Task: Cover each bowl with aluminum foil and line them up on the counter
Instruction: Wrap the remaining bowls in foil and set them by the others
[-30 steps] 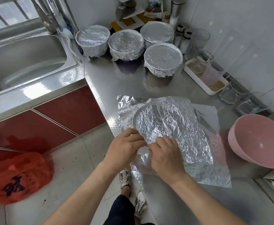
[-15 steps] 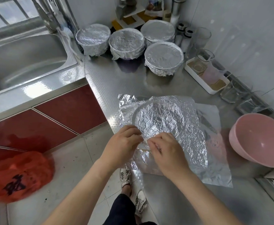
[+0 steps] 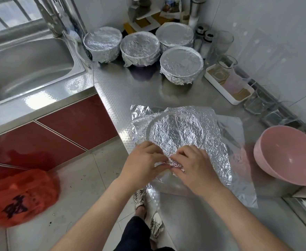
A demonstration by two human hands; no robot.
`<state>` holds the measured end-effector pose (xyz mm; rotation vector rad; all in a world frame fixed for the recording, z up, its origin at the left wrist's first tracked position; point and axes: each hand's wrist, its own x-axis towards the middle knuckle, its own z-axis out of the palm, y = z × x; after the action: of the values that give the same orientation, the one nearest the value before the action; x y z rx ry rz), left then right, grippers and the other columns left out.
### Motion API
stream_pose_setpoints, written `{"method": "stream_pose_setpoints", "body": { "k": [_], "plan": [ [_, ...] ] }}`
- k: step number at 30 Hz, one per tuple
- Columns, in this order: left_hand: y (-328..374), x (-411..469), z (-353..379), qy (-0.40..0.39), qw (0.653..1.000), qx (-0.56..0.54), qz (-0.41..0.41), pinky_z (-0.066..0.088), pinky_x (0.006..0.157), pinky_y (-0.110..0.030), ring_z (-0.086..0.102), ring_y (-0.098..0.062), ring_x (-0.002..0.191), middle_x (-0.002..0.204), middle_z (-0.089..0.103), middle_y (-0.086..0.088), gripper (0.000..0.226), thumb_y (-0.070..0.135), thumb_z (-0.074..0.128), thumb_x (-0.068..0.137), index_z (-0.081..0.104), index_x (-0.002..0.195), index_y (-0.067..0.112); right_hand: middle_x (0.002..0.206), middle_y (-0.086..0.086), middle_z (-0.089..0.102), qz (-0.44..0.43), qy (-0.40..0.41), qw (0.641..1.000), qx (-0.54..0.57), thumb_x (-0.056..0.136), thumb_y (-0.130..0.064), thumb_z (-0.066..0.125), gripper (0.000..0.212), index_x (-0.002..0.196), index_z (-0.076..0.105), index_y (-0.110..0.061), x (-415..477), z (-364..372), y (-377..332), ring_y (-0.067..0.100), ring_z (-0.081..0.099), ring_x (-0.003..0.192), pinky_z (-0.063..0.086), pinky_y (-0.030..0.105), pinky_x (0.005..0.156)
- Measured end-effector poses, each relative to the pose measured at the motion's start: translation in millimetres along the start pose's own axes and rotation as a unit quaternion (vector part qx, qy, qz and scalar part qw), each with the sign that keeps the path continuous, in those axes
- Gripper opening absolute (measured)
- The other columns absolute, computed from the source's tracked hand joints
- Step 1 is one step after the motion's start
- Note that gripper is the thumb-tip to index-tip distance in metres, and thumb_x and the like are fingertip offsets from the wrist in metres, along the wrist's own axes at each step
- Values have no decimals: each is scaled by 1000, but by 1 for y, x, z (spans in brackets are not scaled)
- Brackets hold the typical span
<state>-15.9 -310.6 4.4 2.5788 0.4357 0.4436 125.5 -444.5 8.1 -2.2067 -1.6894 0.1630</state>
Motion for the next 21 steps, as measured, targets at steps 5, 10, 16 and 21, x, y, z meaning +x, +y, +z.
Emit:
{"method": "stream_pose_setpoints", "body": {
  "k": [5, 10, 16, 21],
  "plan": [
    [0, 2, 3, 16, 996, 44, 72, 49, 72, -34, 58, -19, 83, 82, 66, 8, 24, 42, 60, 89, 77, 86, 24, 85, -5, 56, -43, 50, 997, -33, 86, -29, 59, 11, 86, 65, -19, -3, 6, -2, 19, 51, 80, 29, 28, 73],
    [1, 4, 9, 26, 989, 72, 128, 48, 71, -31, 57, -20, 80, 77, 62, 3, 23, 22, 60, 95, 72, 78, 13, 76, 1, 54, -63, 102, 992, -45, 83, -8, 67, 12, 74, 61, -14, -3, 15, -3, 23, 49, 72, 35, 32, 67],
    [-4, 7, 8, 77, 984, 70, 144, 49, 80, -31, 53, -19, 90, 84, 66, -1, 20, 4, 57, 93, 73, 82, 8, 69, 1, 49, -39, 127, 989, -61, 71, -5, 76, 22, 69, 56, -13, 6, 17, -12, 21, 44, 67, 32, 31, 67],
    [-7, 4, -10, 97, 984, 74, 130, 45, 88, -26, 53, -24, 103, 102, 69, -4, 23, 10, 52, 98, 74, 89, 10, 69, 1, 49, 15, 180, 982, -57, 76, -8, 72, 19, 70, 55, -13, 9, 13, -38, 22, 45, 66, 34, 35, 66]
  ]
}}
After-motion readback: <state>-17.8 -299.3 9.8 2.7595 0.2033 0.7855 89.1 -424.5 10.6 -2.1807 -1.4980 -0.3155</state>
